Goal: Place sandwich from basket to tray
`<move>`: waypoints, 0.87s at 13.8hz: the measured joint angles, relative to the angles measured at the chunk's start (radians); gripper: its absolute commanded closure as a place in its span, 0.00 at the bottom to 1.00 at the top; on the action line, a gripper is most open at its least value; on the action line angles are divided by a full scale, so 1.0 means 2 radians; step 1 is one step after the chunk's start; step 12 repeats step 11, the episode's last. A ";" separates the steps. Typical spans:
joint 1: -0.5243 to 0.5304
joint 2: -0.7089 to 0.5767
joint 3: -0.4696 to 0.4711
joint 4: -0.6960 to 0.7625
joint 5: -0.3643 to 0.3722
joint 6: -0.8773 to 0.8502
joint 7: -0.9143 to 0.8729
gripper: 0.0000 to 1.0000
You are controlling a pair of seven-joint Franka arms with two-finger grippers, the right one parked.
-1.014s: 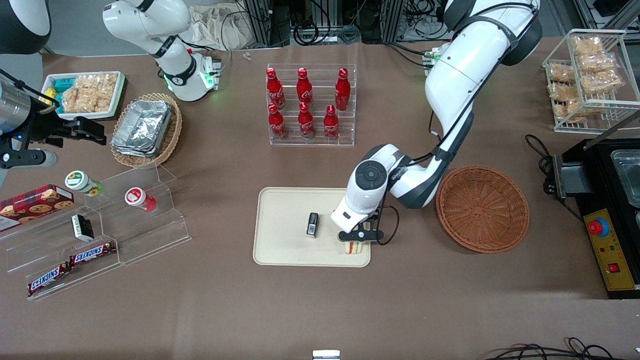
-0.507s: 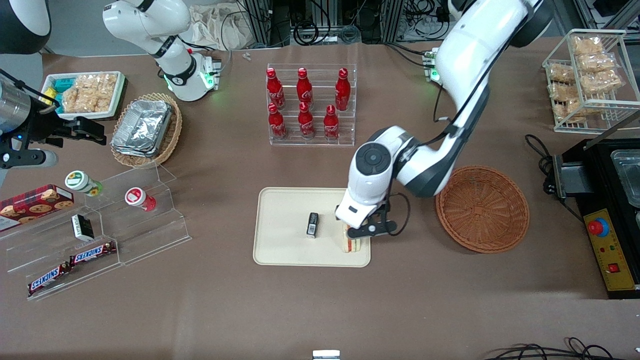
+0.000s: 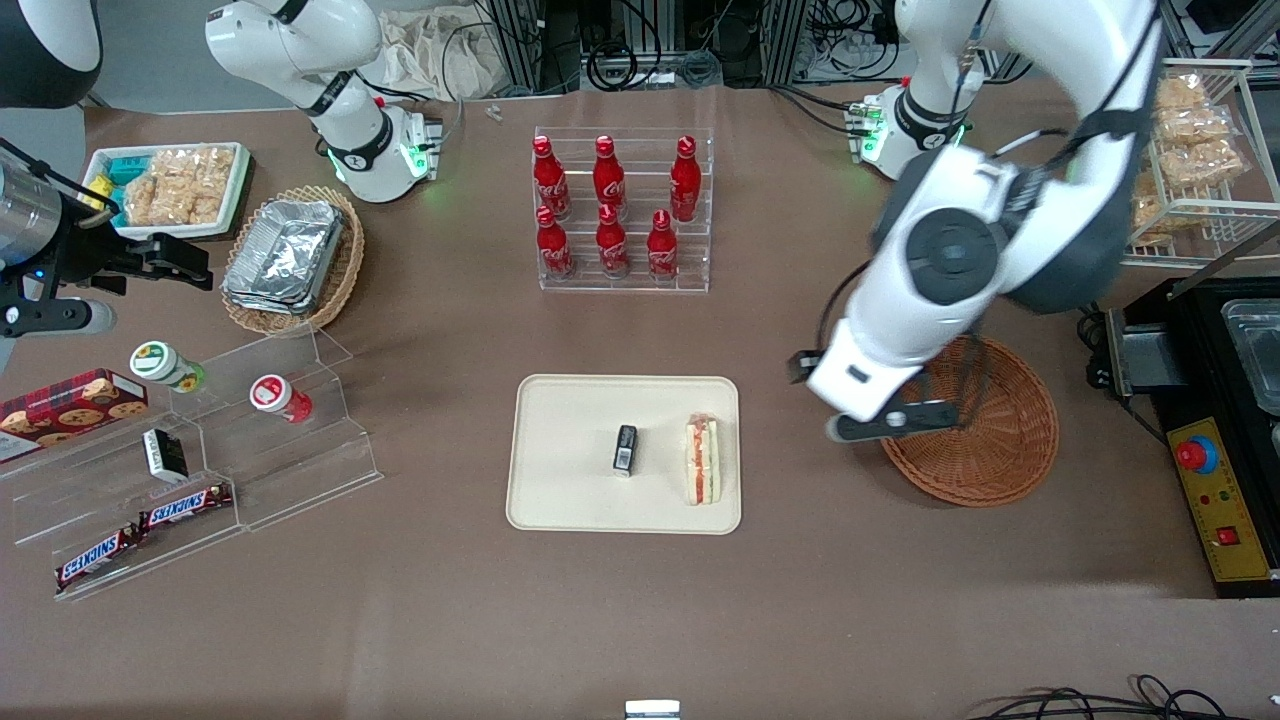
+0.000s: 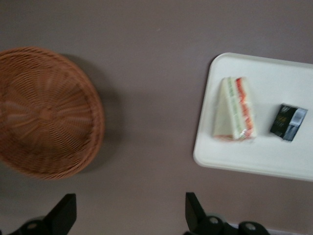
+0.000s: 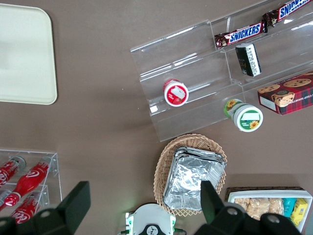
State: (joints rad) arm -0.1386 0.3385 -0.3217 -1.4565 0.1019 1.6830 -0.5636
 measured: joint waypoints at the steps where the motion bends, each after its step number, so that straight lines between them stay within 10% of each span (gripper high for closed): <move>1: 0.017 -0.017 0.000 0.000 -0.002 -0.025 0.018 0.00; 12: 0.072 -0.150 0.053 -0.029 -0.037 -0.122 0.128 0.00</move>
